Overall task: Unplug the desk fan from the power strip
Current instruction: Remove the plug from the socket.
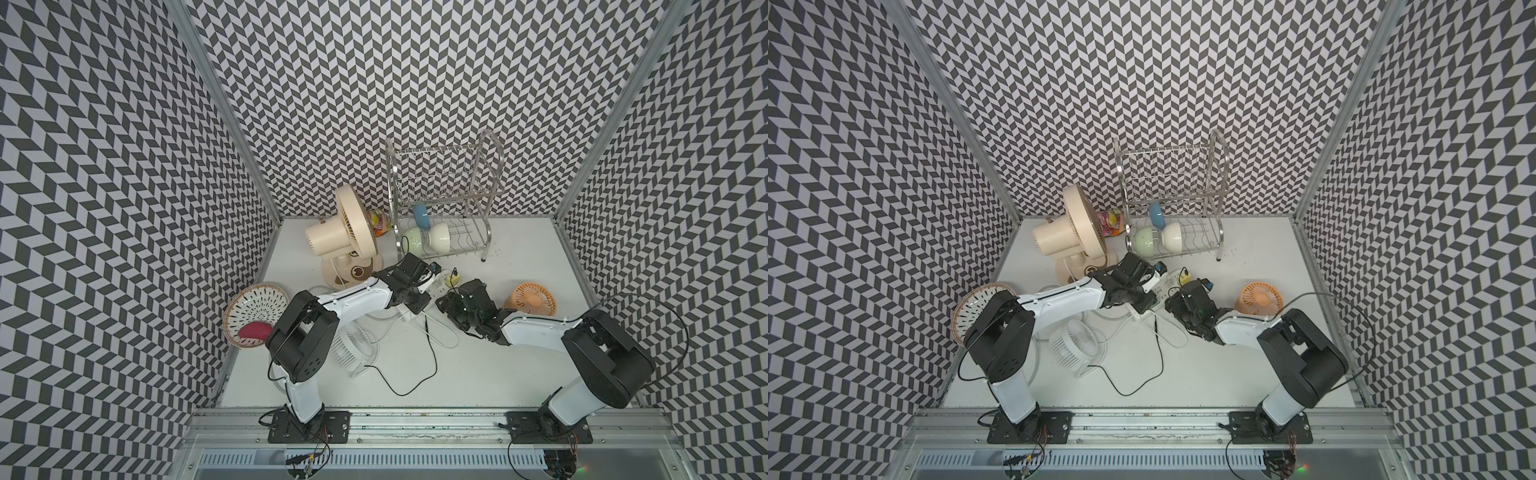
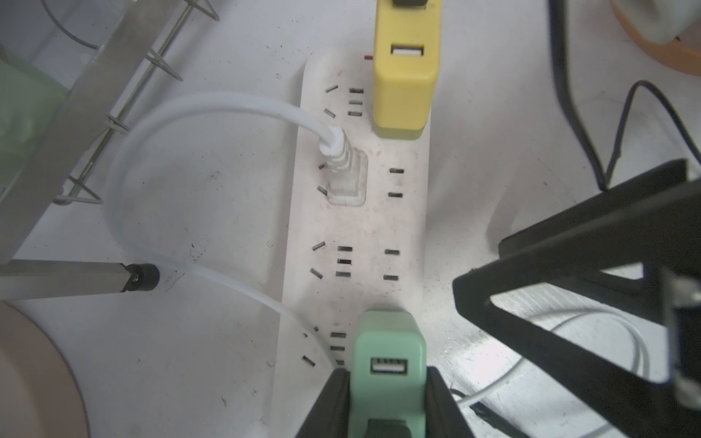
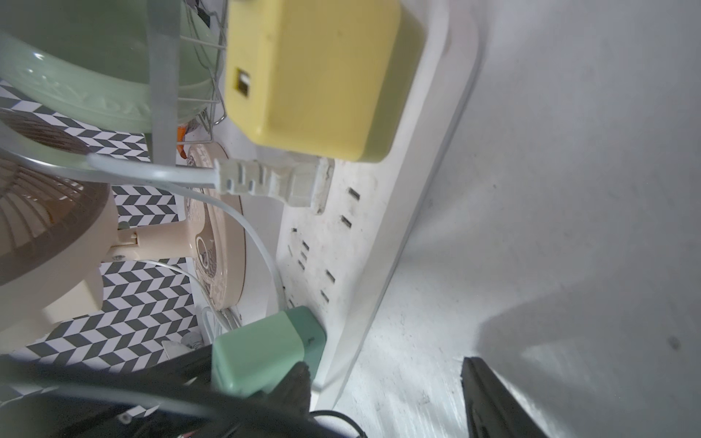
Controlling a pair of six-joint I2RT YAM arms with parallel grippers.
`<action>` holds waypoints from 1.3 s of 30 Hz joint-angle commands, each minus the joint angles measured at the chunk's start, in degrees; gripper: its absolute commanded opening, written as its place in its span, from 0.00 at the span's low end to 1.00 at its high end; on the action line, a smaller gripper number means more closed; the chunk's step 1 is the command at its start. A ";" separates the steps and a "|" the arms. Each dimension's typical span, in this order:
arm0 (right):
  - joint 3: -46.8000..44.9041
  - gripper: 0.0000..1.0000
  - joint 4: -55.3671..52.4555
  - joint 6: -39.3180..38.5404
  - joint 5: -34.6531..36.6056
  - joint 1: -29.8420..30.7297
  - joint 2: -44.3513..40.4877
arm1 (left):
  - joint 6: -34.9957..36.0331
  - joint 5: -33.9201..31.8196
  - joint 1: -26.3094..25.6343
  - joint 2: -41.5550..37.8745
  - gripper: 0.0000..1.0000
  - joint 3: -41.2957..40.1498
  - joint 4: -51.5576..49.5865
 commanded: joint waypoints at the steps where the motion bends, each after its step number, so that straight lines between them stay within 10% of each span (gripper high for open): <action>1: 1.65 0.63 0.89 0.59 0.26 -0.28 0.87 | 0.58 2.56 -1.53 -0.26 0.19 0.64 -0.18; 39: 6.97 0.32 -7.84 2.54 -2.29 -3.38 11.21 | -1.97 8.54 -4.91 -4.38 0.10 -2.68 8.25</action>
